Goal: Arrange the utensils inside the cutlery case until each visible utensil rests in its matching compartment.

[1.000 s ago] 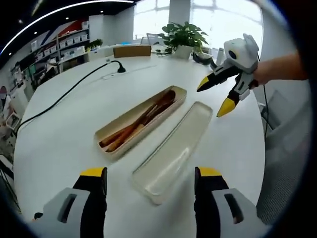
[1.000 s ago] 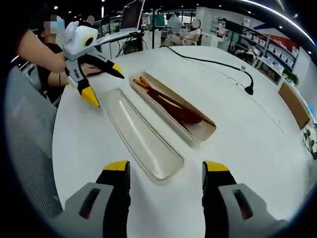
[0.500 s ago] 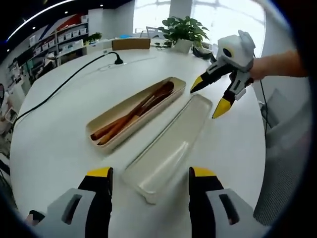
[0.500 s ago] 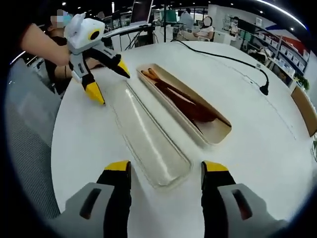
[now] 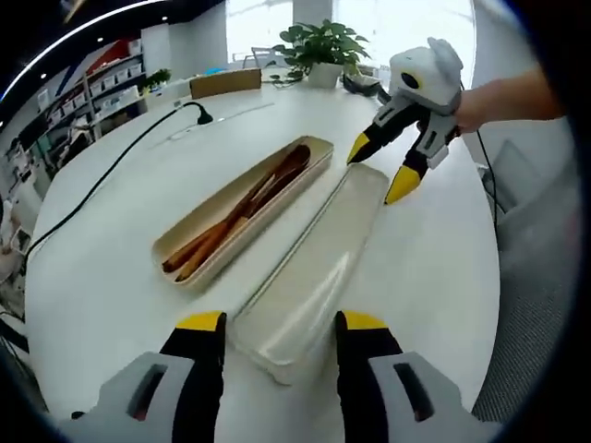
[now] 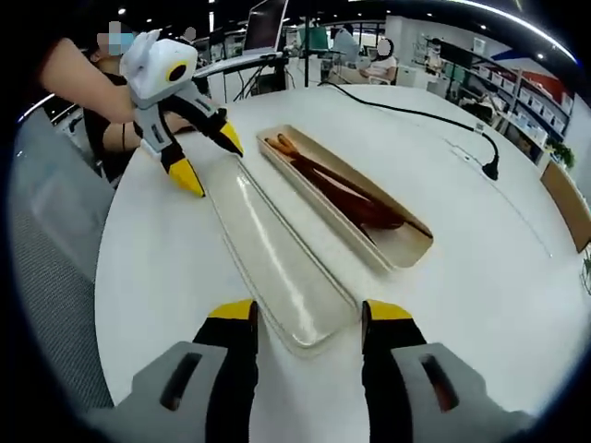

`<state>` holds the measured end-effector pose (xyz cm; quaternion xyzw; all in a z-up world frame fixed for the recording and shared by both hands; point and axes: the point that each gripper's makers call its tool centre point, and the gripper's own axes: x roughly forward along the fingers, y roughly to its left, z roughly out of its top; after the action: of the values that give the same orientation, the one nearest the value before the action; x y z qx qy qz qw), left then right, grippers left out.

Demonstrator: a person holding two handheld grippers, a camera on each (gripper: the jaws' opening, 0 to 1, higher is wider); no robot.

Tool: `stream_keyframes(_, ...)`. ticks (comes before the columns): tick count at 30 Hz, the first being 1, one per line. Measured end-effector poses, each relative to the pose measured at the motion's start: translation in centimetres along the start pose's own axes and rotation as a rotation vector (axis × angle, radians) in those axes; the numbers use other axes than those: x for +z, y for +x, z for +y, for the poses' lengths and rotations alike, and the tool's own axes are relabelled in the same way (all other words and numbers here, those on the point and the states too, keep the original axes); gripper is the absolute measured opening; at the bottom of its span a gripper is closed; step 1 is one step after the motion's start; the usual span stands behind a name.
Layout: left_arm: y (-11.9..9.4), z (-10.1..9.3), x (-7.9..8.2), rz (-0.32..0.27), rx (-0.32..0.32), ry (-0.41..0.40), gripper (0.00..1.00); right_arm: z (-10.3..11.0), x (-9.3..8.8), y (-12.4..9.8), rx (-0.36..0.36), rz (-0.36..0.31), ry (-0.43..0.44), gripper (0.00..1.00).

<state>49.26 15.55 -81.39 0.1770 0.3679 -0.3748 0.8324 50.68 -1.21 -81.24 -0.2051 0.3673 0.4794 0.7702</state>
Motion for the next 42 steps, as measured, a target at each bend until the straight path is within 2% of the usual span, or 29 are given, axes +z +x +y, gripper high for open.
stream_keyframes(3,0.0,0.0,0.0,-0.002,-0.003,0.002,0.50,0.1,0.1,-0.1,0.021,-0.034,0.044,0.43)
stream_keyframes(6,-0.1,0.0,-0.1,0.001,-0.009,0.004,0.50,1.0,0.3,-0.6,0.083,-0.051,0.172,0.43)
stream_keyframes(14,-0.5,-0.6,-0.5,0.036,-0.031,0.022,0.48,2.0,-0.1,-1.0,0.124,-0.035,0.248,0.42)
stream_keyframes(17,-0.7,-0.8,-0.7,0.047,-0.056,0.047,0.48,2.9,-0.5,-1.1,0.134,0.006,0.205,0.41)
stream_keyframes(20,-0.8,-0.7,-0.9,0.065,-0.074,0.061,0.48,3.5,-1.0,-0.9,0.096,0.045,0.050,0.39)
stream_keyframes(21,-0.9,-0.7,-0.9,0.073,-0.081,0.075,0.48,3.8,-1.1,-0.9,0.093,0.049,0.022,0.39)
stream_keyframes(24,-1.0,-0.7,-1.0,0.087,-0.092,0.080,0.48,4.2,-1.0,-0.8,0.073,0.051,0.043,0.38)
stream_keyframes(25,-1.0,-0.7,-1.1,0.092,-0.095,0.078,0.48,4.2,-1.0,-0.9,0.073,0.049,0.056,0.38)
stream_keyframes(28,-1.3,-0.8,-1.4,0.104,-0.100,0.089,0.47,5.2,-0.6,-1.3,0.149,-0.010,0.220,0.38)
stream_keyframes(29,-1.4,-0.8,-1.5,0.105,-0.099,0.098,0.46,5.5,-0.9,-1.6,0.171,0.003,0.268,0.38)
stream_keyframes(30,-1.5,-0.9,-1.6,0.109,-0.098,0.107,0.44,5.9,-0.6,-1.8,0.213,-0.016,0.338,0.38)
stream_keyframes(33,-1.6,-1.1,-1.6,0.118,-0.112,0.094,0.38,5.8,-0.6,-2.0,0.228,-0.032,0.415,0.38)
stream_keyframes(36,-1.6,-1.2,-1.8,0.128,-0.106,0.139,0.36,6.2,-0.5,-2.1,0.204,-0.033,0.338,0.37)
stream_keyframes(38,-1.6,-1.2,-1.7,0.130,-0.111,0.122,0.34,7.3,-1.3,-1.9,0.222,0.027,0.244,0.34)
stream_keyframes(39,-1.6,-1.0,-1.7,0.134,-0.113,0.114,0.32,8.0,-1.4,-1.8,0.231,0.034,0.199,0.33)
stream_keyframes(40,-1.6,-0.9,-1.8,0.142,-0.114,0.111,0.32,8.4,-1.5,-1.6,0.234,0.041,0.181,0.34)
stream_keyframes(41,-1.6,-1.0,-1.8,0.150,-0.122,0.132,0.32,8.3,-1.2,-1.4,0.217,0.012,0.144,0.34)
stream_keyframes(42,-1.6,-1.0,-2.0,0.162,-0.121,0.163,0.31,8.7,-1.4,-1.4,0.215,0.026,0.151,0.32)
